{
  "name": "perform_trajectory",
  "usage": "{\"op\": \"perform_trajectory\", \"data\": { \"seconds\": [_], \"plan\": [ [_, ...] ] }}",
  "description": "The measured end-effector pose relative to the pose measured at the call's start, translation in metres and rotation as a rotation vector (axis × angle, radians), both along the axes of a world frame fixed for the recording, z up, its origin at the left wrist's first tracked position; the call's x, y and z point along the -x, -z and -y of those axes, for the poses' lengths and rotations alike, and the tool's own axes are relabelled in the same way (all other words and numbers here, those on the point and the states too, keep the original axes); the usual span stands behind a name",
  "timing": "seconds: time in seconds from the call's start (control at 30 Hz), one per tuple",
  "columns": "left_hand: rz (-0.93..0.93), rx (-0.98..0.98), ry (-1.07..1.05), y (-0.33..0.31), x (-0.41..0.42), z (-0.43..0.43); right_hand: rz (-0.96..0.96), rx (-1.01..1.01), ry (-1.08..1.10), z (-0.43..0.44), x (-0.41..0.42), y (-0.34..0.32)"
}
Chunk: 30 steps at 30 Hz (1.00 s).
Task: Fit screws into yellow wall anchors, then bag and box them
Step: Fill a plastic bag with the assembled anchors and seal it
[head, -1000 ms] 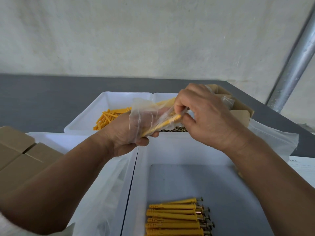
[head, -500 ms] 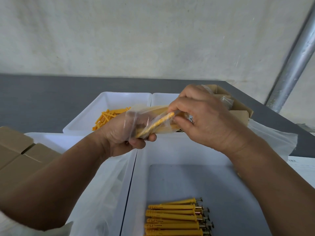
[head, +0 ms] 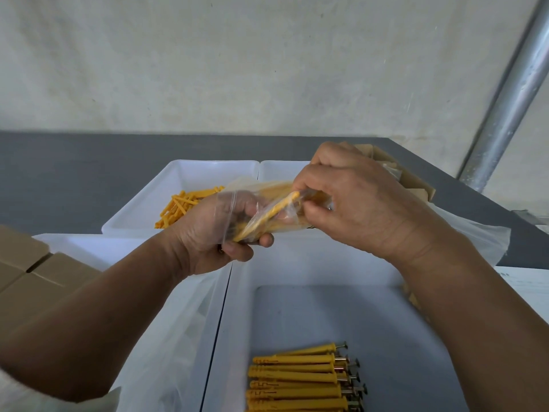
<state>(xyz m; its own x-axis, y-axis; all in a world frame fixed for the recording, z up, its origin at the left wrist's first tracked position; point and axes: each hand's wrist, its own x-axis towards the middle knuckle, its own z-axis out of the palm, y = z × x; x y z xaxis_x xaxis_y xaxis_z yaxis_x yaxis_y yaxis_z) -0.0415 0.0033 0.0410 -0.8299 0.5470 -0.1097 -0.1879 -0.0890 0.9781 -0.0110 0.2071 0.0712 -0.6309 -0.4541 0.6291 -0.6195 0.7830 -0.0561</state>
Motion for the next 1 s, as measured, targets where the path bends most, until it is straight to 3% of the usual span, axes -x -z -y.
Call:
{"op": "perform_trajectory", "data": {
  "seconds": [0.37,0.6,0.73,0.93,1.0],
  "plan": [
    [0.105,-0.095,-0.017,0.001,0.001,0.005,0.081,0.070,0.047,-0.001,0.004,0.003],
    [0.254,-0.269,0.045,0.000,0.002,0.006,-0.140,0.198,0.162,0.010,0.001,0.002],
    [0.245,-0.317,-0.031,0.000,0.002,0.003,0.178,0.344,0.157,0.018,0.000,0.005],
    [0.121,-0.232,-0.116,-0.002,-0.002,-0.001,0.660,0.896,0.036,0.022,0.005,0.008],
    [0.089,-0.215,-0.129,-0.002,-0.003,-0.004,0.758,0.990,0.024,0.021,0.004,0.007]
  ]
}}
